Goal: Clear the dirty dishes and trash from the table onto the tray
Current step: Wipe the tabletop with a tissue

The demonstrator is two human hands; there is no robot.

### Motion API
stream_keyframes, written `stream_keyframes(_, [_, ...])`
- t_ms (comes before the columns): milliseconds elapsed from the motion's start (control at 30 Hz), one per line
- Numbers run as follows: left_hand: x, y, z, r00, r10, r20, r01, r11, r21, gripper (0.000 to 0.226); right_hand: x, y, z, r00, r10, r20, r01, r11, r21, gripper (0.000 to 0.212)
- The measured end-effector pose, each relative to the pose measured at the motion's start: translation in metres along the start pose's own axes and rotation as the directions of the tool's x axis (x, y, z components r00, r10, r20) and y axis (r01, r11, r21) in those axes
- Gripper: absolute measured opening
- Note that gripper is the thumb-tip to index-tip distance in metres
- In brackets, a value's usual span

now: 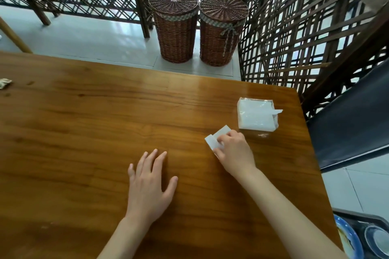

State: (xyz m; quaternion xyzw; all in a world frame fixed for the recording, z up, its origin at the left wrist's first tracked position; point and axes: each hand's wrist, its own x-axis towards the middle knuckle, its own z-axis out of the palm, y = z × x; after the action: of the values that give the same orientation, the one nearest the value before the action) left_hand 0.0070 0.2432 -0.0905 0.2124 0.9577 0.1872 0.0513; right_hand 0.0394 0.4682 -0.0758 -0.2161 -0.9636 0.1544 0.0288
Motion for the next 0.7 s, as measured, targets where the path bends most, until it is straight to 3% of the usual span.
stream_keyframes(133, [-0.007, -0.017, -0.008, 0.999, -0.035, -0.003, 0.035, 0.999, -0.008, 0.063, -0.001, -0.012, 0.006, 0.996, 0.018, -0.089, -0.013, 0.998, 0.057, 0.020])
stream_keyframes(367, [-0.015, -0.049, -0.027, 0.995, -0.100, -0.005, 0.100, 0.995, 0.003, 0.064, -0.017, -0.053, 0.017, 0.985, -0.130, -0.109, 0.144, 0.981, 0.127, 0.015])
stream_keyframes(500, [-0.002, -0.071, -0.038, 0.994, -0.107, -0.024, 0.107, 0.994, -0.005, 0.063, -0.027, -0.072, 0.025, 0.989, -0.134, -0.067, 0.137, 0.990, 0.033, 0.015])
stream_keyframes(567, [0.006, -0.082, -0.044, 0.994, -0.107, -0.039, 0.106, 0.994, -0.020, 0.062, -0.028, -0.076, 0.026, 0.994, -0.099, -0.050, 0.099, 0.995, -0.010, 0.006])
stream_keyframes(700, [0.027, -0.110, -0.058, 0.996, -0.085, -0.032, 0.085, 0.996, -0.021, 0.062, -0.023, -0.083, 0.033, 0.988, -0.121, -0.099, 0.106, 0.985, -0.137, 0.039])
